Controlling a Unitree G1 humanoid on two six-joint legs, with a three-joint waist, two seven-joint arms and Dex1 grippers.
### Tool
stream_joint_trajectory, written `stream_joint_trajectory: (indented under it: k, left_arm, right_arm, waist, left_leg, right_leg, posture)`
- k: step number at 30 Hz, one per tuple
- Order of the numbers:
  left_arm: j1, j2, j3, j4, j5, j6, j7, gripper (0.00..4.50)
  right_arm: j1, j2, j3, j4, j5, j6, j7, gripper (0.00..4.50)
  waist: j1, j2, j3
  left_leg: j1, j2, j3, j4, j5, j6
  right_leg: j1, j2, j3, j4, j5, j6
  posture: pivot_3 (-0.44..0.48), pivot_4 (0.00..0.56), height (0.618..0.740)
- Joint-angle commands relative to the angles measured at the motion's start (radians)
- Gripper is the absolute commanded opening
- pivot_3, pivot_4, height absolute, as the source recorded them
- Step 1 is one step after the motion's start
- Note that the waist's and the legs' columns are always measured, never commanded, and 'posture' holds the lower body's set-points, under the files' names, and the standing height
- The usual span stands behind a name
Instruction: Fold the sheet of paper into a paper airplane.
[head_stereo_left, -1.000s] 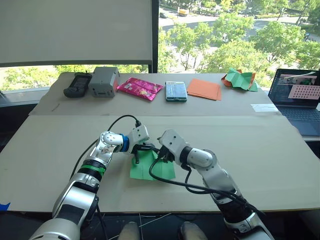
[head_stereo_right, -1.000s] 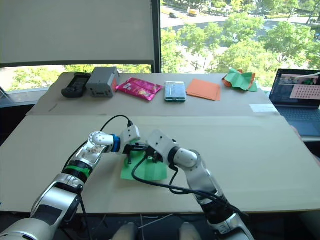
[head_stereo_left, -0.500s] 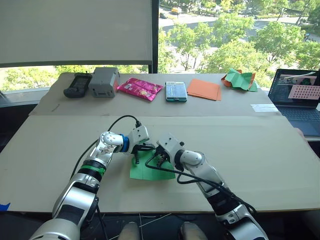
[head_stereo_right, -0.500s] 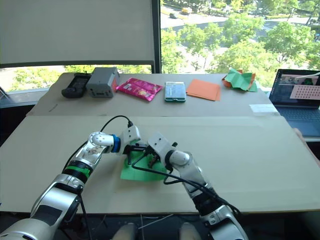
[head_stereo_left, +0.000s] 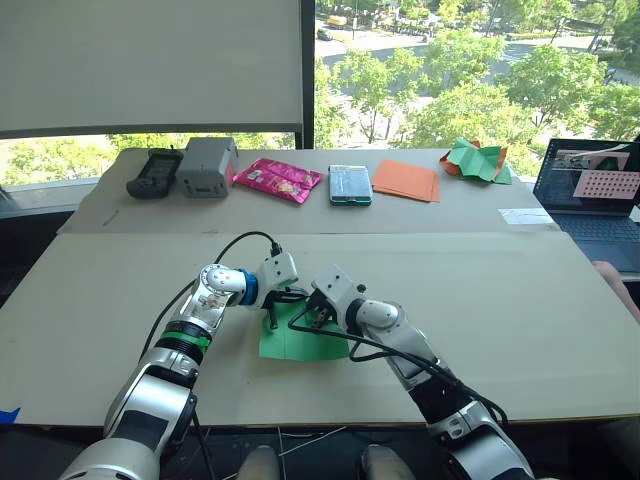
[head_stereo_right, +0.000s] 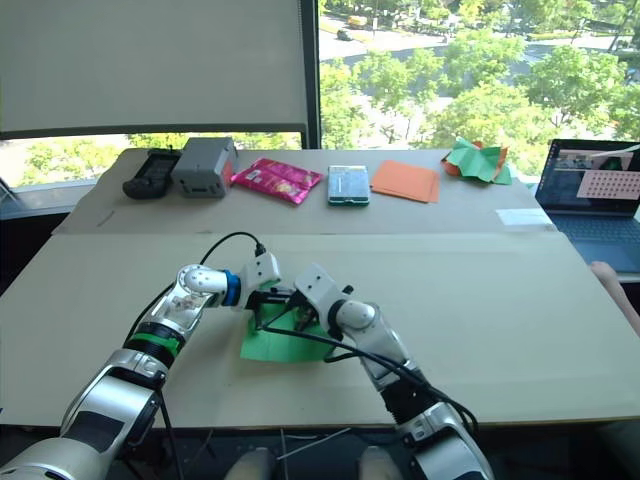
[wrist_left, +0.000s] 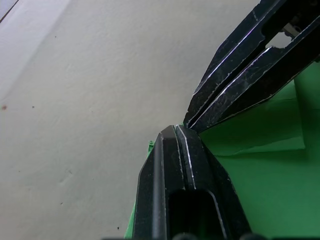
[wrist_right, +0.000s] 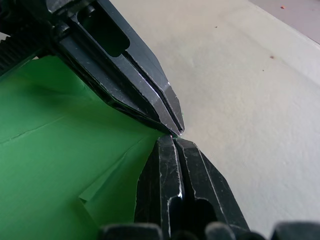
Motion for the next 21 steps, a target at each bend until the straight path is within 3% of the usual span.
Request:
stream_joint_trajectory:
  k: [1,21]
  left_arm:
    - [0.023,-0.003,-0.033,0.004,0.027,0.003,-0.014,0.0]
    - [0.028,0.005,-0.05,0.004,0.032,-0.01,-0.017,0.0]
  right_arm:
    - [0.019,-0.007,0.019,0.033,-0.004,0.07,0.009,0.02]
    - [0.139,-0.064,0.035,-0.055,0.001,0.143,0.023,0.02]
  waist:
    - [0.0,0.001,-0.001]
    - [0.004,0.002,-0.012]
  left_leg:
    - [0.0,0.0,0.0,0.0,0.0,0.0]
    - [0.001,0.0,0.0,0.001,-0.005,-0.007]
  right_leg:
    - [0.0,0.0,0.0,0.0,0.0,0.0]
    - [-0.001,0.0,0.0,0.0,-0.004,0.0]
  posture:
    - [0.0,0.15,0.706]
    - [0.0,0.15,0.706]
